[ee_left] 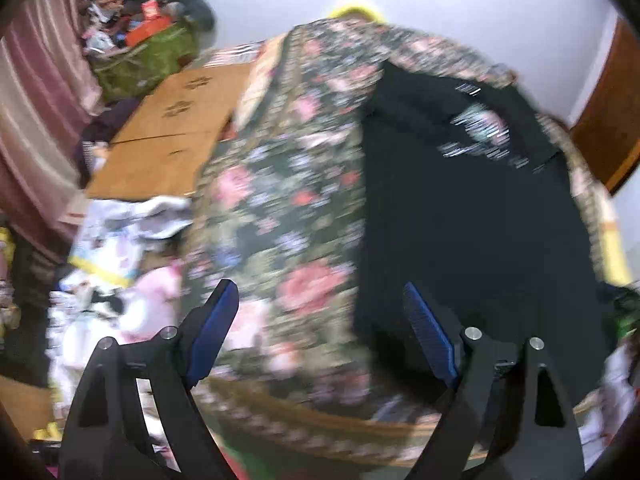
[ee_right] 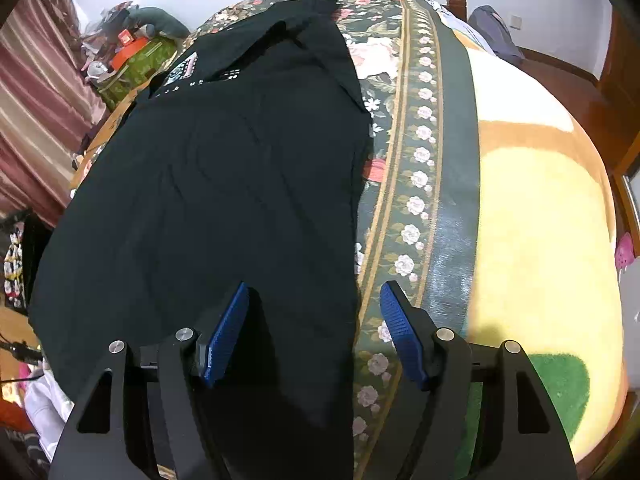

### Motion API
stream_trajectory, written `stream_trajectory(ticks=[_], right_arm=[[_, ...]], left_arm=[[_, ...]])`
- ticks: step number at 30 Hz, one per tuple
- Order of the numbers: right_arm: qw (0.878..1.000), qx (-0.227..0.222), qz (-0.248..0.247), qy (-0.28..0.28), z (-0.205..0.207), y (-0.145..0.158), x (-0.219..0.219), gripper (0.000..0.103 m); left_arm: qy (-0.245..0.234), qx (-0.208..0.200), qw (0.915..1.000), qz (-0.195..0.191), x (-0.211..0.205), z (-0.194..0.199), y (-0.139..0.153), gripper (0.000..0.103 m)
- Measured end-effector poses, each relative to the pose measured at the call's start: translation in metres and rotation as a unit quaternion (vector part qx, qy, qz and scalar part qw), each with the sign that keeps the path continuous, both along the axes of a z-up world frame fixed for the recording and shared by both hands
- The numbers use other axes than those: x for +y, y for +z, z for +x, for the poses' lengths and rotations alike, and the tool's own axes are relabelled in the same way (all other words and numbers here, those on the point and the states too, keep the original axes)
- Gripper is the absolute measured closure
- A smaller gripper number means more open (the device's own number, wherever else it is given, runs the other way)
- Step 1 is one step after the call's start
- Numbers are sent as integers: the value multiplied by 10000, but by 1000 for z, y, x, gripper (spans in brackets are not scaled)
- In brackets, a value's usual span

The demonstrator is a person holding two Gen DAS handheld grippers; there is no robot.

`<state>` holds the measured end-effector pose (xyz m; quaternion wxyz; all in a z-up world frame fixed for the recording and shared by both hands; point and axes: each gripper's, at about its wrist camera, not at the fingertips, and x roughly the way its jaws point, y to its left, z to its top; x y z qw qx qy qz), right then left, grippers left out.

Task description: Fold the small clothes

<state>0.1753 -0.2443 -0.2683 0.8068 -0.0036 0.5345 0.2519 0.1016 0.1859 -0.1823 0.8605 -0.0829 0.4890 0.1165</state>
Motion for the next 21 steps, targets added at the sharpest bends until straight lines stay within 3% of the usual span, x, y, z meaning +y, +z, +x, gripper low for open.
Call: stream_trajectory(ticks=[3, 7, 9, 11, 15, 21], right_arm=[[10000, 15, 47, -54, 0, -1, 0, 39], [9999, 23, 100, -73, -2, -2, -2, 39], [9999, 44, 124, -80, -2, -3, -2, 39], [9999, 51, 134, -85, -2, -3, -3, 39], [9998, 55, 143, -105, -3, -3, -4, 38], [10000, -14, -2, -26, -4, 4, -2, 38]], left_arm=[[-324, 45, 9992, -212, -32, 18, -7, 19], [-767, 544, 9952, 274, -72, 36, -42, 19], [-866, 599, 9935, 423, -76, 31, -55, 18], [-819, 490, 9944, 461, -70, 19, -54, 18], [-552, 651, 9942, 650, -43, -10, -54, 18], [27, 836, 9963, 178, 8, -59, -56, 18]])
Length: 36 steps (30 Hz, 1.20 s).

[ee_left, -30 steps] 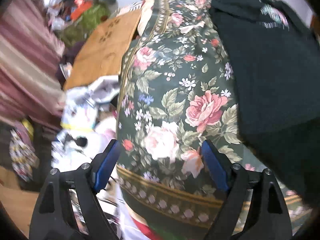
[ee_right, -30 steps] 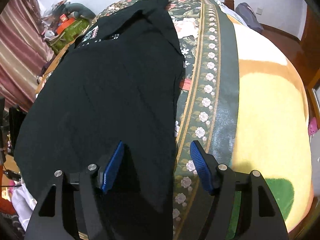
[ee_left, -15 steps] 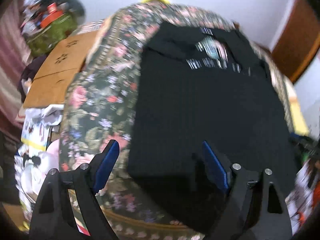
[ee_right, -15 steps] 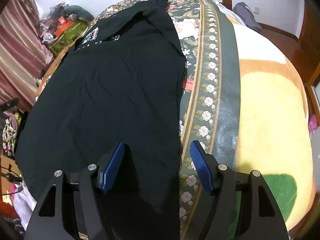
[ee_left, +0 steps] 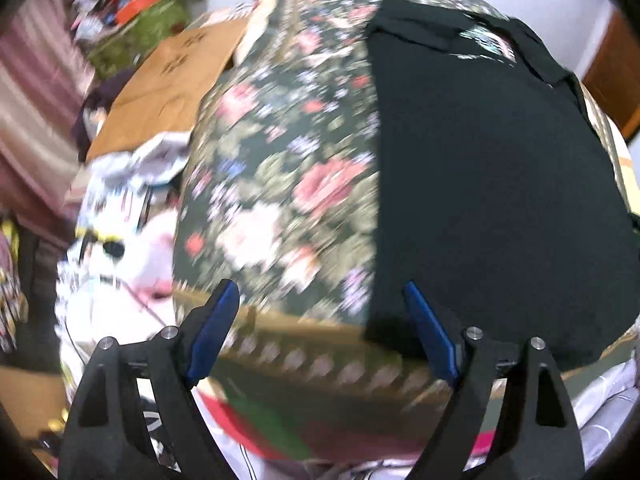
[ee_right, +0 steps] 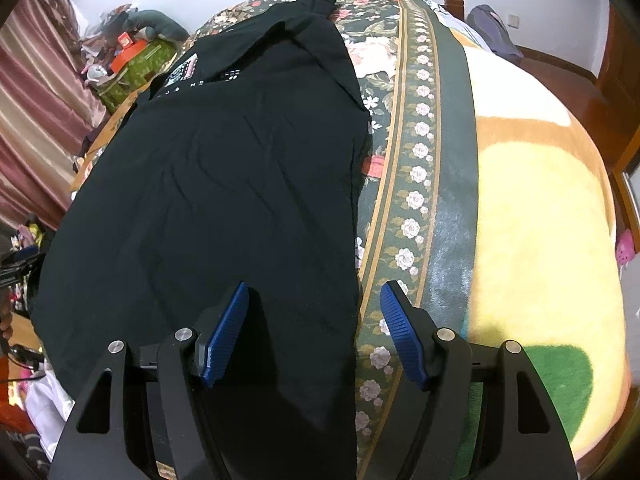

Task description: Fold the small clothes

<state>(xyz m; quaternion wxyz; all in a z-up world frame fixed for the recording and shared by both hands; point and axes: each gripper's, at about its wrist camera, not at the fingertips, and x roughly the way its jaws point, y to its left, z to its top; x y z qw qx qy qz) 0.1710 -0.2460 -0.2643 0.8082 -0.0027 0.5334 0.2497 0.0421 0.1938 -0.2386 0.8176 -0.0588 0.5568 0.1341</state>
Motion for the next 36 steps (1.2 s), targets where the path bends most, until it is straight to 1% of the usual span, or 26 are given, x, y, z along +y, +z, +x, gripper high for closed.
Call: stream_trajectory(ticks=[4, 9, 13, 14, 15, 16, 17, 18, 19, 21, 22, 23, 24, 25, 26, 27, 28, 29, 30, 31, 36], right_arm=[[9999, -128, -68, 81, -1, 12, -1, 38], [9994, -233, -140, 214, -9, 23, -4, 38], [9996, -159, -128, 216, -16, 21, -10, 38], [9996, -135, -137, 202, -16, 20, -11, 38], [9997, -100, -142, 190, -17, 18, -13, 38], [9997, -51, -135, 174, -17, 16, -14, 38], [9998, 1, -106, 148, -18, 14, -15, 38], [9999, 77, -54, 112, -18, 12, -17, 38], [9998, 168, 11, 89, -18, 8, -17, 38], [9994, 304, 101, 100, -19, 1, -16, 38], [9991, 372, 136, 134, -19, -2, -14, 38], [9988, 424, 170, 170, -20, -4, -12, 38], [9984, 472, 254, 191, -19, -7, -10, 38], [9980, 499, 339, 190, -18, -8, -9, 41], [9971, 545, 491, 220, -17, -9, -7, 52], [9965, 553, 572, 242, -16, -8, -6, 57], [9964, 518, 611, 289, -15, -7, -3, 68], [9965, 457, 602, 368, -15, -5, 1, 83], [9967, 375, 555, 453, -13, -3, 6, 90], [9969, 323, 497, 526, -11, -1, 11, 96], [9972, -77, 276, 687, 12, 8, 35, 97]], left_arm=[[199, -140, 9991, -341, 6, -13, 5, 18], [78, -122, 9968, -788, -5, -6, 1, 18], [41, -105, 9950, -993, -13, 3, -4, 19], [37, -83, 9947, -1027, -14, 5, -7, 22], [29, -97, 9940, -1087, -14, 6, -8, 31], [16, -137, 9923, -1234, -14, 6, -9, 36], [10, -172, 9897, -1423, -13, 6, -9, 45], [12, -210, 9881, -1522, -12, 6, -9, 54], [-2, -249, 9871, -1581, -13, 6, -8, 59], [-28, -265, 9873, -1568, -15, 7, -6, 76], [-38, -268, 9874, -1560, -15, 8, -5, 82], [-51, -270, 9873, -1562, -16, 9, -3, 92], [-50, -265, 9877, -1540, -16, 10, -2, 98], [-49, -267, 9877, -1537, -16, 13, -1, 98], [-34, -286, 9877, -1536, -16, 15, 1, 98], [-21, -308, 9881, -1510, -16, 18, 2, 99], [-20, -328, 9885, -1478, -16, 21, 2, 99], [-43, -376, 9891, -1421, -17, 25, 5, 99], [-79, -427, 9897, -1367, -18, 29, 9, 99], [-126, -478, 9902, -1308, -20, 35, 13, 99], [-316, -857, 9899, -1085, -27, 71, 39, 99]])
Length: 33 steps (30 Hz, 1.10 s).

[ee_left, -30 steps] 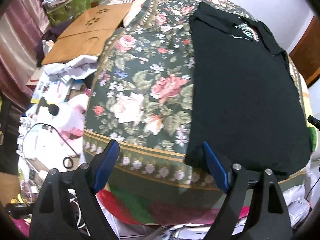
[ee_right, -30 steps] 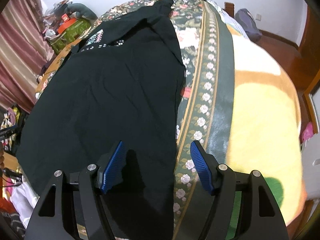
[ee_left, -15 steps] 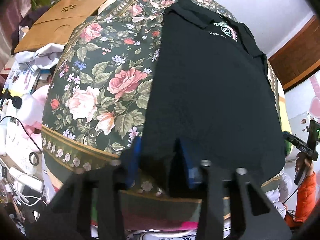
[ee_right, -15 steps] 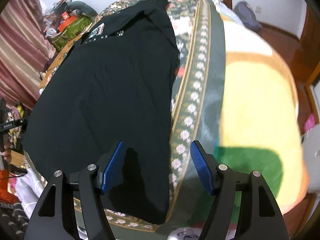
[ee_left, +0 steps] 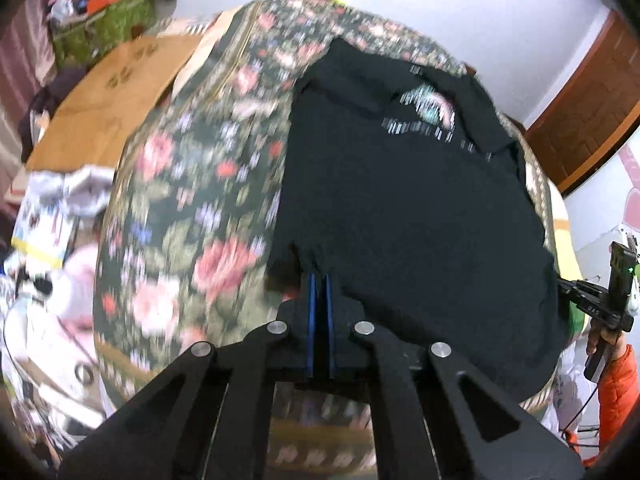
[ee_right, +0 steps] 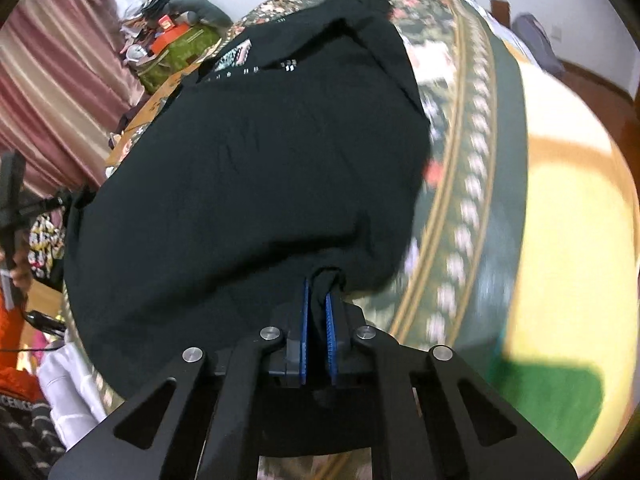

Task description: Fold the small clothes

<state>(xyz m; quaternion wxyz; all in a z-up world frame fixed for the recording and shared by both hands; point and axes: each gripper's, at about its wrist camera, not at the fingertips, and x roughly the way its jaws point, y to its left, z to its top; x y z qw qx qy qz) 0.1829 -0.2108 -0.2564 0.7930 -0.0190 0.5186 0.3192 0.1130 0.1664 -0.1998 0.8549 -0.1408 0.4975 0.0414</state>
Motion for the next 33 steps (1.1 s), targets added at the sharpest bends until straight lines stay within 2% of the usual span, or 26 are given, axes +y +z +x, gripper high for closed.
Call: stream_trajectory(ticks=[5, 10, 12, 15, 16, 17, 18, 20, 23, 25, 26, 28, 33], right_arm=[[9988, -388, -6, -294, 31, 11, 14, 97], [9990, -171, -46, -423, 40, 5, 14, 94], [9989, -118, -180, -407, 36, 0, 13, 88], [9987, 85, -239, -450, 29, -7, -1, 72], [9986, 148, -220, -463, 30, -8, -9, 66], [9984, 220, -193, -479, 29, -9, -16, 63], [9982, 294, -160, -498, 26, -10, -21, 62], [9977, 402, -136, -525, 19, -11, -29, 62], [9972, 480, -192, -540, 11, -12, -36, 62], [9971, 522, -173, -528, 5, -13, -40, 62], [9970, 548, -158, -524, 1, -13, -41, 59], [9969, 574, -161, -515, 1, -14, -39, 55], [9961, 633, -3, -614, -4, -16, -46, 54]], left_arm=[[54, -145, 9996, 256, 5, 33, 9, 99], [-2, 133, 9998, 136, 15, 30, -10, 98], [23, 280, 9996, 93, 19, 19, -21, 98], [168, 568, 9982, -45, 30, 1, -38, 98], [220, 632, 9977, -146, 33, -4, -41, 96], [302, 676, 9968, -300, 39, -10, -45, 89], [381, 665, 9963, -400, 43, -15, -45, 82], [522, 595, 9956, -499, 48, -26, -43, 75], [516, 479, 9963, -488, 47, -32, -36, 74], [464, 461, 9967, -484, 44, -31, -34, 69], [443, 466, 9966, -510, 42, -30, -34, 64], [406, 515, 9961, -590, 37, -29, -39, 61], [298, 544, 9961, -624, 23, -27, -49, 61]])
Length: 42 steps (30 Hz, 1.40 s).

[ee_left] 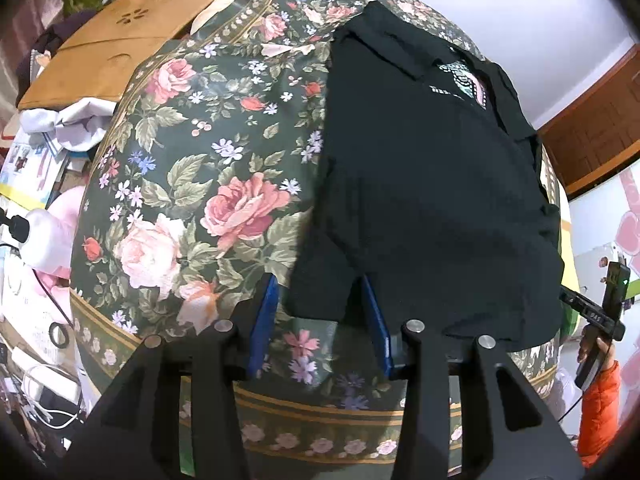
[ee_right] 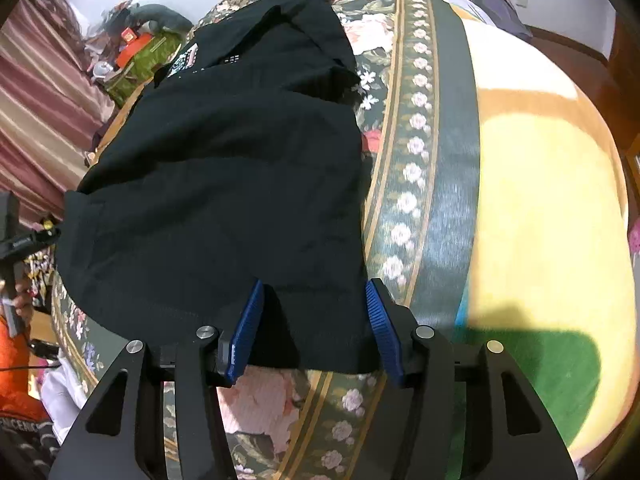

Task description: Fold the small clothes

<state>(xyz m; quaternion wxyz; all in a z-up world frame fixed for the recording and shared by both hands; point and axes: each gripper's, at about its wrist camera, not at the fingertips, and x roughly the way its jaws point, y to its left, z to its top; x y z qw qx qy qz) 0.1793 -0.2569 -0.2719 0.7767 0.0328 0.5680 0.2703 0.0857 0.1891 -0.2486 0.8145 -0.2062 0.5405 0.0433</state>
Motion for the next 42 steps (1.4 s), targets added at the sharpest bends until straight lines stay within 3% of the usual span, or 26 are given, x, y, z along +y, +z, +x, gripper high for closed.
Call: stream_trajectory(ticks=[4, 9, 10, 11, 12, 13, 15, 19, 24, 27, 32, 36, 42], right_arm=[[9999, -20, -97, -31, -1, 0, -6, 54], [9997, 37, 120, -231, -7, -6, -10, 54], [9997, -7, 122, -214, -8, -5, -8, 58], [9997, -11, 206, -163, -10, -4, -7, 71], [9995, -4, 320, -86, -10, -2, -5, 78], [9994, -61, 328, -20, -10, 0, -1, 89], [9994, -214, 231, 167, -10, 7, 7, 93], [9968, -686, 361, 191, 0, 36, 13, 95], [9878, -1452, 518, 227, 18, 100, 15, 95], [9775, -2022, 546, 258, 26, 147, 22, 96], [9595, -2752, 573, 201, 43, 200, 27, 96], [9504, -3061, 531, 137, 66, 220, 37, 96], [9506, -3080, 368, 44, 101, 211, 53, 96]], left_arm=[[-63, -4, 10000, 4, -3, -1, 0, 61], [-50, -60, 10000, -22, -4, -4, 1, 71], [-65, -70, 10000, 5, -6, -4, 2, 75], [-109, -82, 9999, 1, -8, -4, 3, 87], [-150, -81, 9999, 25, -10, -3, 5, 93], [-162, -81, 9998, 101, -12, -3, 7, 94], [-207, -149, 9993, 256, -17, -1, 15, 95], [-178, -474, 9981, 359, -18, 4, 45, 96], [-262, -1227, 9913, 397, -19, 15, 118, 96], [-300, -1639, 9846, 524, -24, 26, 163, 96], [-163, -2148, 9739, 720, -22, 51, 219, 96], [-34, -2222, 9710, 884, -15, 75, 231, 97], [134, -1869, 9762, 1092, -3, 129, 207, 97]])
